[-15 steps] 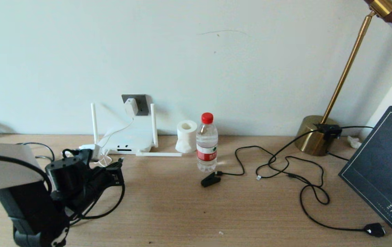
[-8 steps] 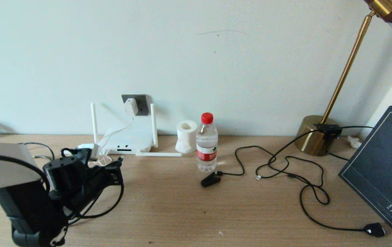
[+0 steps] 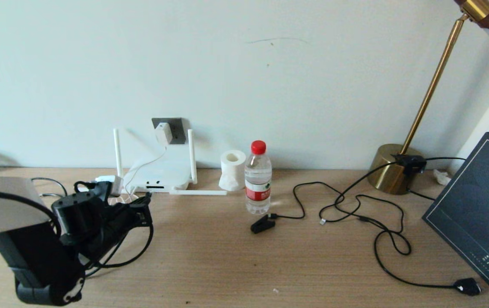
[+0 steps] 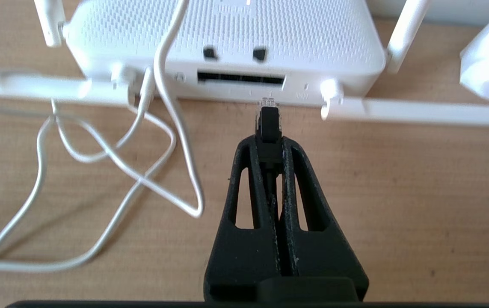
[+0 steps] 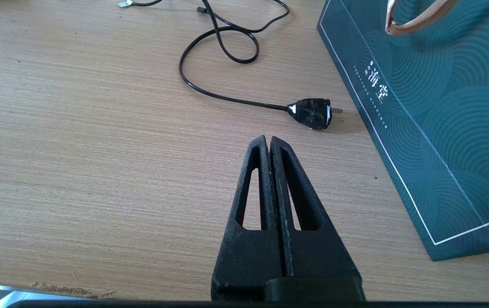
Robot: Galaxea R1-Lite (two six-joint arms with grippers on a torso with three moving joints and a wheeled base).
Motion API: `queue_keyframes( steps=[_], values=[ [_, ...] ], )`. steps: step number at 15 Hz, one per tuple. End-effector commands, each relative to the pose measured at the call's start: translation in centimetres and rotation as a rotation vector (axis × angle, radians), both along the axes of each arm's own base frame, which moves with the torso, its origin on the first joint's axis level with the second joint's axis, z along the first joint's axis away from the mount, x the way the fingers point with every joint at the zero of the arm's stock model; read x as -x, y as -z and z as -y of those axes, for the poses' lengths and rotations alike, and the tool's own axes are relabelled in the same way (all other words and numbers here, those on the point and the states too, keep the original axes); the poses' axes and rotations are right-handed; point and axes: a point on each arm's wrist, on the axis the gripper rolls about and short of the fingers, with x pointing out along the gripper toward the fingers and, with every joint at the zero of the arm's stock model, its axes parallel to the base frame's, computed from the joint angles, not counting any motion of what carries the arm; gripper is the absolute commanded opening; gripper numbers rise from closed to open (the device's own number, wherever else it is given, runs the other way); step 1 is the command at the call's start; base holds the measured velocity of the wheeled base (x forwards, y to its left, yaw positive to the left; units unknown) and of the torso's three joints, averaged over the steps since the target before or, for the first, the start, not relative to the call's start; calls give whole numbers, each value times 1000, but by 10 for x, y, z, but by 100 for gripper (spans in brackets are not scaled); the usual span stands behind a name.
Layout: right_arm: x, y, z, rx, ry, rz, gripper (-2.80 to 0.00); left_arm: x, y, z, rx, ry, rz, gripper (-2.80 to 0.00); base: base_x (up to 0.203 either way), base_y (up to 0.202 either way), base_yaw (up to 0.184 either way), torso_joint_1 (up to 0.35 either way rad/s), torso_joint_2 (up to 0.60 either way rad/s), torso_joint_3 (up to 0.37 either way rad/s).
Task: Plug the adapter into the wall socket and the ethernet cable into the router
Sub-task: Align cable and router interface
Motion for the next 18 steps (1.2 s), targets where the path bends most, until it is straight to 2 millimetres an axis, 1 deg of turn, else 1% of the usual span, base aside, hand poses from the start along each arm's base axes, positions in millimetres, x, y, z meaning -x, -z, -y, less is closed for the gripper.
queue_keyframes(
  steps=[1, 14, 18],
  values=[
    [0, 0, 0, 1, -1, -3, -280, -4, -1, 1, 0, 2, 16, -280, 0, 0, 0, 0, 0, 0],
    [0, 0, 0, 1, -1, -3, -280, -6, 4, 2, -3, 10, 3, -280, 0, 0, 0, 0, 0, 0],
    [0, 0, 0, 1, -1, -3, -280, -10, 5, 2, -3, 10, 10, -280, 0, 0, 0, 0, 0, 0]
  ],
)
